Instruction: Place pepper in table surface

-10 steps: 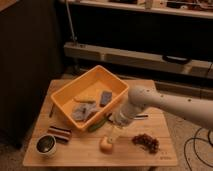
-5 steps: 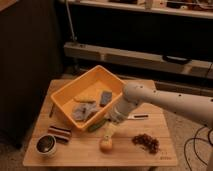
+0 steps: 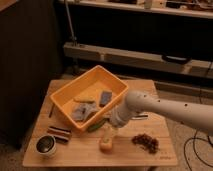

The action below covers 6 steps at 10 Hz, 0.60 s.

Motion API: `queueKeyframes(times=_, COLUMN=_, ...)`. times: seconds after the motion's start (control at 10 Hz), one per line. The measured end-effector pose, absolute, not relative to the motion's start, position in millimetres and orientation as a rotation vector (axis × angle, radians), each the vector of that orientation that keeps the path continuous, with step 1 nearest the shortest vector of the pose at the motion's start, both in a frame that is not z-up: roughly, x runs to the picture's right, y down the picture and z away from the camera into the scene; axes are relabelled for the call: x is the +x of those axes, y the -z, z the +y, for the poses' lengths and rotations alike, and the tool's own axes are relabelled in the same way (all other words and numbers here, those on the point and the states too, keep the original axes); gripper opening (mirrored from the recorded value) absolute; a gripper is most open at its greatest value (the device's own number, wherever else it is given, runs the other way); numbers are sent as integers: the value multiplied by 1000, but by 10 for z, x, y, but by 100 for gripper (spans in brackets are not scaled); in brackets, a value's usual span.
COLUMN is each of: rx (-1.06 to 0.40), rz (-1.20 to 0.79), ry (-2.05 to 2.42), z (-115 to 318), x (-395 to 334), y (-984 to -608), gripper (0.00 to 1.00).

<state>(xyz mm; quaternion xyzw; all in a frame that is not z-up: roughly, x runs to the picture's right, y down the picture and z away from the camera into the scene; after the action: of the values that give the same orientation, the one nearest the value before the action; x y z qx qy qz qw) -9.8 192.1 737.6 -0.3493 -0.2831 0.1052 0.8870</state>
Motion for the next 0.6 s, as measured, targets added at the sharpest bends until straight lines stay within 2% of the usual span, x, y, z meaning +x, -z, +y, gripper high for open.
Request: queueKeyframes(times=0.6, rx=-739, rz=-662, ry=-129, z=1874, x=-516, y=-7660, gripper=80)
